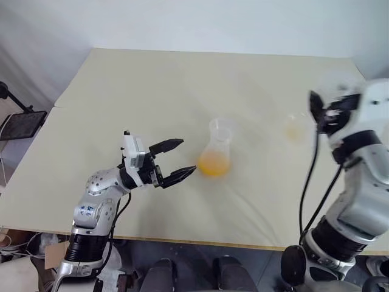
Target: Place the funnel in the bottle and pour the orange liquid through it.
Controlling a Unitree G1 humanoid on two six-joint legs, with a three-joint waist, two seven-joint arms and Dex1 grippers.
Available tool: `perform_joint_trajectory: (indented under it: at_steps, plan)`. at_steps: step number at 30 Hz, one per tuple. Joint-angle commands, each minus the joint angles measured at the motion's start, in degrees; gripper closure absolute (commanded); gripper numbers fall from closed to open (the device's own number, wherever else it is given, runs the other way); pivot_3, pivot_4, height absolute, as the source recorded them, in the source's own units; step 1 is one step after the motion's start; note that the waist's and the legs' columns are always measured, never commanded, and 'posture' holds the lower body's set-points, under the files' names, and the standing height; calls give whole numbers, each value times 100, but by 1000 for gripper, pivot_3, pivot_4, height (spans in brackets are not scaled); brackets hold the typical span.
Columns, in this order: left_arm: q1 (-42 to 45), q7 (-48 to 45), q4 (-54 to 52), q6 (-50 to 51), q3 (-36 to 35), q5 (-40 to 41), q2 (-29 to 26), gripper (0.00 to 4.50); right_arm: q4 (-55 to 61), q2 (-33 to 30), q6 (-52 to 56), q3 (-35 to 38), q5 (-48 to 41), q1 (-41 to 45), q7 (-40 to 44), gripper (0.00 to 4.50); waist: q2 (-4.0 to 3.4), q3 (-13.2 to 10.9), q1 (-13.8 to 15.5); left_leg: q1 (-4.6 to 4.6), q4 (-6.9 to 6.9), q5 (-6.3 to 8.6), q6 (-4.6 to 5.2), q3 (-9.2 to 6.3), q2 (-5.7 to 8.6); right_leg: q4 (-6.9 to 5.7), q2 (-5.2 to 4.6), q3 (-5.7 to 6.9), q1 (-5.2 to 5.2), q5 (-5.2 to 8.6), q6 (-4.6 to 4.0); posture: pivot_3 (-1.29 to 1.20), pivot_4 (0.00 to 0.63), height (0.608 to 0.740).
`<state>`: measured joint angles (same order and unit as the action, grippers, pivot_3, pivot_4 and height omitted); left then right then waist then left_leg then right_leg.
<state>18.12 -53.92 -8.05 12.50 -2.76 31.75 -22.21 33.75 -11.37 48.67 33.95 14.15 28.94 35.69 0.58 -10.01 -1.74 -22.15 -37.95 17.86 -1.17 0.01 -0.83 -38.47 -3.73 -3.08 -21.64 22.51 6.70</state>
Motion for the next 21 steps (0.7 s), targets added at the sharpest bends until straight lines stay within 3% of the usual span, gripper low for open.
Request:
perform_joint_trajectory:
  at_steps: [1,11,17,21]
  plan:
    - [89,-44,-71,-31,-12,90,12,0,-296,-272,-528,98,-573,-495,18,2056,0,0,-6,0,1,0,0,1,0,5,1,-1,0,0,0,0,150,740]
    - [117,-66,-68,-10,-27,91,-3,0,-1138,-487,-1307,691,-2236,-827,-461,2056,-1,-1,-123,9,-1,-3,0,22,-6,25,8,-21,2,0,1,0,150,740]
    - [90,-56,-117,39,-24,109,-5,0,-937,-661,-1285,689,-2871,-1099,-739,115,-1,-1,-120,6,0,-2,2,22,-6,17,5,-21,3,-1,1,0,150,740]
    - [90,-69,-116,77,-30,112,-16,0,-795,-866,-1317,603,-3126,-1332,-822,48,-1,-1,-110,5,0,-1,3,21,-7,31,5,-20,4,-1,2,0,150,740]
